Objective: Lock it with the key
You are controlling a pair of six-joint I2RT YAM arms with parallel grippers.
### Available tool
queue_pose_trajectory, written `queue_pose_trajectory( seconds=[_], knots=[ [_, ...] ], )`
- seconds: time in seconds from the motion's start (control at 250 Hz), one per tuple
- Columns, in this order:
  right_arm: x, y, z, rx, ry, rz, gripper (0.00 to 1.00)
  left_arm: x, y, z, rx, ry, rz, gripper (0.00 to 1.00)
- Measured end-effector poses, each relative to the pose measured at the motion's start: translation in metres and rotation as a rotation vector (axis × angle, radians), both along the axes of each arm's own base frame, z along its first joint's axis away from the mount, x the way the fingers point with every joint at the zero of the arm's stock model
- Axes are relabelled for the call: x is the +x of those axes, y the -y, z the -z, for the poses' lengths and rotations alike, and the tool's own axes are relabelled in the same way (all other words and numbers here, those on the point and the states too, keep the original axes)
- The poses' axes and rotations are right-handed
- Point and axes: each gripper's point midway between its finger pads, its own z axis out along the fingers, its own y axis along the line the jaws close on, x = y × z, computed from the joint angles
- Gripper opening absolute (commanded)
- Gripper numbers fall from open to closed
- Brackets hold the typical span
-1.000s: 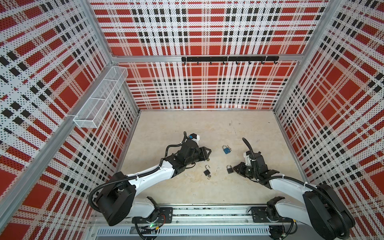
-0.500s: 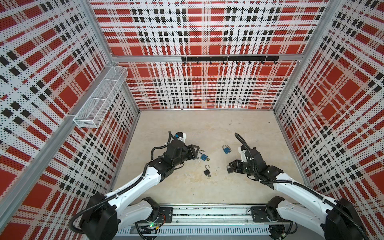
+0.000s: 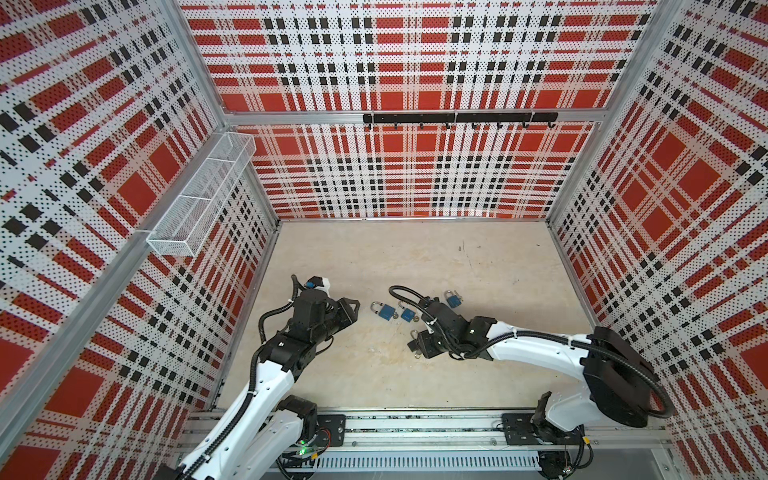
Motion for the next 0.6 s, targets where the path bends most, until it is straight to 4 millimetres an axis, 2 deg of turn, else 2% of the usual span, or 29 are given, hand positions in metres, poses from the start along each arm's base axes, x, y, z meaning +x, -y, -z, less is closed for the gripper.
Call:
queue_pose_trajectory(
  seconds=[0.184, 0.344, 0.596],
  knots=[
    [0.0, -0.02, 0.016, -0.068, -0.001, -0.058, 0.43, -0.006, -0.019, 0.009, -0.027, -0.034, -0.049, 0.42],
    [0.0, -0.018, 0.031, -0.137, -0.009, -0.064, 0.45, -0.009, -0.024, 0.016, -0.049, -0.055, -0.057, 0.42],
    [0.005, -0.019, 0.039, -0.183, 0.0, -0.071, 0.46, -0.013, -0.022, 0.025, -0.065, -0.082, -0.043, 0.42]
  ],
)
